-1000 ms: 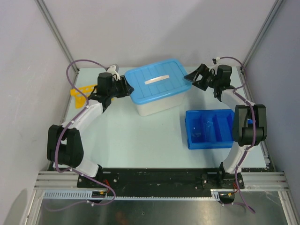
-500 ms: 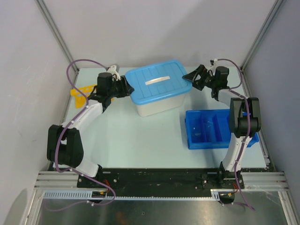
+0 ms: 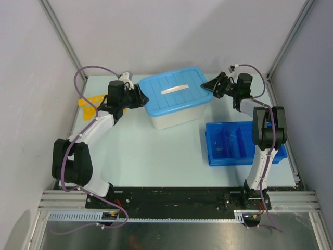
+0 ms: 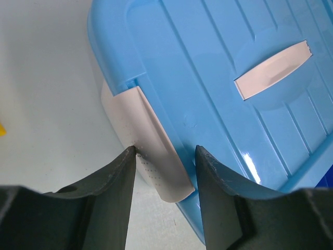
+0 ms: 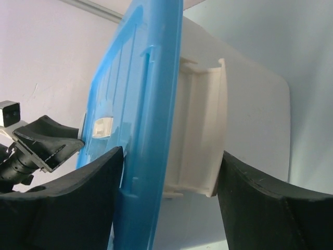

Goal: Organize the chemistry lab equipment

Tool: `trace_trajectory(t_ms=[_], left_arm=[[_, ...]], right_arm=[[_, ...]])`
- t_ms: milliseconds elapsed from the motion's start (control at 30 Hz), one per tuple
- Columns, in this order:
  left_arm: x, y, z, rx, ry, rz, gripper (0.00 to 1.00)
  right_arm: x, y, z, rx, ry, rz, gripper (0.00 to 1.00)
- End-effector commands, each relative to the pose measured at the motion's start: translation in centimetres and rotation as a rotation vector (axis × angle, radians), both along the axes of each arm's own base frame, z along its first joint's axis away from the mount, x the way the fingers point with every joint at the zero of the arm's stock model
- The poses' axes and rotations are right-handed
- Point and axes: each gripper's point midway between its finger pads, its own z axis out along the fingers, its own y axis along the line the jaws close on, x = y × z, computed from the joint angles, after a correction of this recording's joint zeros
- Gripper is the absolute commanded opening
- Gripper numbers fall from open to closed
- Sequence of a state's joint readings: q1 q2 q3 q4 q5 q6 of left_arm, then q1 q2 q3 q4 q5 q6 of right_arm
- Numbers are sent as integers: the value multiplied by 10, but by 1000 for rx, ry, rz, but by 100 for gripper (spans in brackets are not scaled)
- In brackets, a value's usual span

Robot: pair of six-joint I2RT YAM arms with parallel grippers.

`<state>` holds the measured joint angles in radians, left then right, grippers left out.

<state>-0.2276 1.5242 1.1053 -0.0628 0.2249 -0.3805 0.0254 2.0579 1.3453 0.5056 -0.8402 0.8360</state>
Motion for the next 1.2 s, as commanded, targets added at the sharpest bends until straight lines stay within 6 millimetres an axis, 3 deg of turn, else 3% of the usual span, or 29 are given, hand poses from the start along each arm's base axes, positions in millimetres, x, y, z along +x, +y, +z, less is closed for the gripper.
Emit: trace_trajectory(t_ms=[0,533,1167], left_arm=[[-18,6,-40,75,115,-42,51],[-17,5,-42,67,122,-45,50],[-16,4,-44,63,126,-44,50]], right_arm=[[2,4,34,-54,-114,8,69],[1,10,45,-365,-157,-49,54],[-3,20,32,-604,-164,-60,38]])
